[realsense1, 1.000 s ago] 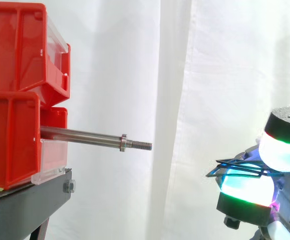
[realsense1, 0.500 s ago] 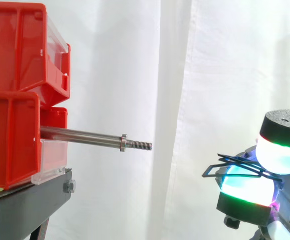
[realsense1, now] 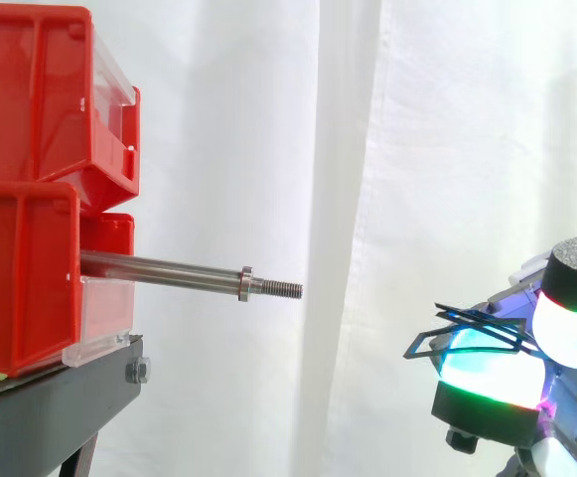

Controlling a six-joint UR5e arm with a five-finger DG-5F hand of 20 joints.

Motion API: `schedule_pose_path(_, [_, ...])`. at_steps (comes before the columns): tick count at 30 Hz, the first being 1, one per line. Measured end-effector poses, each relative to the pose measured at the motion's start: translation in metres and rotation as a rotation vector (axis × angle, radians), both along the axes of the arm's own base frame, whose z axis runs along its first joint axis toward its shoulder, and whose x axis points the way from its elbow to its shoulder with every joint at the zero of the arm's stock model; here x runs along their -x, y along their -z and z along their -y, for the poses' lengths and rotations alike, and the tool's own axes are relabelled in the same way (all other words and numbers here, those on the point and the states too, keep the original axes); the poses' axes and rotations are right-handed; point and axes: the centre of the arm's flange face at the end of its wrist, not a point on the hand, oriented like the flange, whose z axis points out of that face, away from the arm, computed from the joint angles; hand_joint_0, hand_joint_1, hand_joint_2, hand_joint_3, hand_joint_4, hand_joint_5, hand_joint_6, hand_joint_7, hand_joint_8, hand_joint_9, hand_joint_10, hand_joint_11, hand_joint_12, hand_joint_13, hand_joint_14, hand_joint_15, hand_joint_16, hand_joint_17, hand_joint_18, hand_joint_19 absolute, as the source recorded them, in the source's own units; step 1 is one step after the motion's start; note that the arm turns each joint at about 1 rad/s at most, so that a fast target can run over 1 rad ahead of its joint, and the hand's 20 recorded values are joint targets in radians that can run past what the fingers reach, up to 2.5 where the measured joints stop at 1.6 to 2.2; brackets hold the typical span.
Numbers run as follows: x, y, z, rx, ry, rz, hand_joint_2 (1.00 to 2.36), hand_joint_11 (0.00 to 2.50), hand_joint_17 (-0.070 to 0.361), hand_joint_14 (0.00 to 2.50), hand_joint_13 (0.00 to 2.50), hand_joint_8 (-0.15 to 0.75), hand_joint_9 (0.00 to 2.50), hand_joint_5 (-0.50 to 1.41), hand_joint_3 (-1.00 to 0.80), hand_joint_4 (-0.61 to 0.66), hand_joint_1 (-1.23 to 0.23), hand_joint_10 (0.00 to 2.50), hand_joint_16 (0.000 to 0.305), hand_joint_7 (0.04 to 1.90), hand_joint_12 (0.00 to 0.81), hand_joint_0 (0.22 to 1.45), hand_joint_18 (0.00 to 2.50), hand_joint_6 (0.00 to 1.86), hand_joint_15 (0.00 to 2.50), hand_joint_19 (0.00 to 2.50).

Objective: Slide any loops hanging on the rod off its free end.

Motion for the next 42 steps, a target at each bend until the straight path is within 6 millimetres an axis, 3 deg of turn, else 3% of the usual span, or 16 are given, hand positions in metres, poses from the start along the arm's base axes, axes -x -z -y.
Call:
schedule_pose_path(12, [0.003,-0.0057,0.0002,0.003,-0.001,-0.005,1.0,0.34,0.107,0.0,0.75,0.329,0.92,-0.17,-0.5,0.18,-0.74,0.01,0.048,1.01,0.336,0.52,0.8,0.84,0.05,0.2])
schedule_pose_path(18, [0.0029,-0.0061,0.0009,0.003,0.001,-0.005,1.0,0.35,0.101,0.0,0.74,0.322,0.92,-0.17,-0.5,0.16,-0.72,0.01,0.045,1.08,0.323,0.6,0.77,0.83,0.05,0.21])
schedule_pose_path(25, [0.0029,-0.0061,0.0017,0.003,0.002,-0.005,1.01,0.34,0.1,0.0,0.73,0.321,0.9,-0.18,-0.34,0.08,-0.8,0.01,0.044,1.14,0.322,0.62,0.76,0.86,0.06,0.21])
schedule_pose_path(30, [0.003,-0.006,0.0018,0.003,0.002,-0.005,1.0,0.34,0.1,0.0,0.73,0.309,0.89,-0.18,-0.5,0.14,-0.86,0.01,0.044,1.06,0.322,0.62,0.76,0.86,0.05,0.21])
schedule_pose_path(36, [0.0042,-0.0064,0.0029,0.003,0.003,-0.012,1.0,0.33,0.102,0.0,0.74,0.322,0.91,-0.18,-0.5,0.17,-0.74,0.01,0.045,1.02,0.329,0.56,0.78,0.86,0.05,0.21])
schedule_pose_path(42, [0.0052,-0.0067,0.0033,0.004,0.003,-0.019,1.0,0.35,0.1,0.0,0.74,0.323,0.92,-0.17,-0.5,0.14,-0.66,0.01,0.044,1.07,0.319,0.6,0.77,0.85,0.05,0.21])
